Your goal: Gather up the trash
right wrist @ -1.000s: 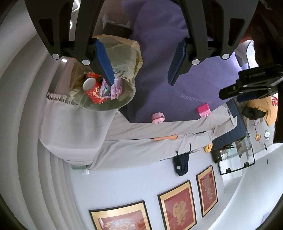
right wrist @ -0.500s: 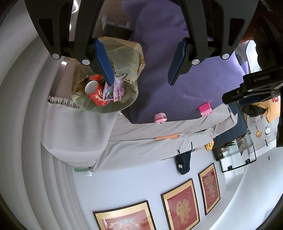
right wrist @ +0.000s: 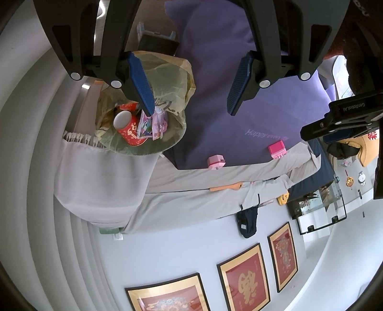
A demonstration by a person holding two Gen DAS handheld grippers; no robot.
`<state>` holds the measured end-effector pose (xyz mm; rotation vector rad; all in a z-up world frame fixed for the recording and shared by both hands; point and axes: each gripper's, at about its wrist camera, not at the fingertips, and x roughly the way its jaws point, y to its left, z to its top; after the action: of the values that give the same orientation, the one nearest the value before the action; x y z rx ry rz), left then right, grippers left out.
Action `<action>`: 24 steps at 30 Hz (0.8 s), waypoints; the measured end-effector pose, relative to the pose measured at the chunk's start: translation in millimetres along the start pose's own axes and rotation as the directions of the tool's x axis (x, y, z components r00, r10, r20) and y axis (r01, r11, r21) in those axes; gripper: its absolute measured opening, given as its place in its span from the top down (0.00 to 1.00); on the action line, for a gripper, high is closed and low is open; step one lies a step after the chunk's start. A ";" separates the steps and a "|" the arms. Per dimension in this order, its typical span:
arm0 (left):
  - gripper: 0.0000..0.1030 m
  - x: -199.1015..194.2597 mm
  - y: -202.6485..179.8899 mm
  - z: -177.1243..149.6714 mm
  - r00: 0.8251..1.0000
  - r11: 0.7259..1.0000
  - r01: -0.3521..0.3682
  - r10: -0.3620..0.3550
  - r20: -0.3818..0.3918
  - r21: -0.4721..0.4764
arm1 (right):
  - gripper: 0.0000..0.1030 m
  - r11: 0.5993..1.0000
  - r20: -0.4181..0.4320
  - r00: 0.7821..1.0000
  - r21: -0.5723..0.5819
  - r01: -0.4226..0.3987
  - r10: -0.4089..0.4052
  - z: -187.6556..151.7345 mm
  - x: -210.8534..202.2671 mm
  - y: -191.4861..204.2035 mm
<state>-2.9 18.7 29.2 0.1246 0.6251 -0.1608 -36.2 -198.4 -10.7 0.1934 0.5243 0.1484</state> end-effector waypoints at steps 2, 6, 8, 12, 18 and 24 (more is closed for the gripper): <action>0.17 -0.1 0.1 0.2 1.000 1.000 0.000 0.000 0.000 -0.001 | 0.42 1.000 0.000 1.000 0.000 0.000 0.000 -0.4 0.2 0.1; 0.17 -0.4 0.9 -0.3 1.000 1.000 0.000 0.000 0.000 0.000 | 0.42 1.000 0.000 1.000 0.001 0.001 -0.001 -1.2 0.4 0.4; 0.17 0.0 0.8 0.0 1.000 1.000 0.000 0.000 0.000 -0.002 | 0.42 1.000 0.000 1.000 0.000 0.000 0.000 -0.7 0.4 0.2; 0.17 -0.2 1.3 -0.3 1.000 1.000 0.001 -0.001 -0.001 0.000 | 0.42 1.000 -0.002 1.000 0.000 0.001 -0.001 -1.1 0.4 0.4; 0.17 0.3 0.8 0.3 1.000 1.000 0.001 -0.001 -0.002 -0.001 | 0.42 1.000 -0.002 1.000 0.001 0.001 -0.001 -1.3 0.9 0.1; 0.17 0.4 0.5 -0.9 1.000 1.000 -0.001 0.001 -0.005 -0.003 | 0.42 1.000 -0.003 1.000 0.001 0.001 -0.001 -1.0 1.0 -0.2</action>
<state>-2.9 19.3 28.3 0.1222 0.6301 -0.1588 -35.9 -198.3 -12.1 0.1933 0.5273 0.1472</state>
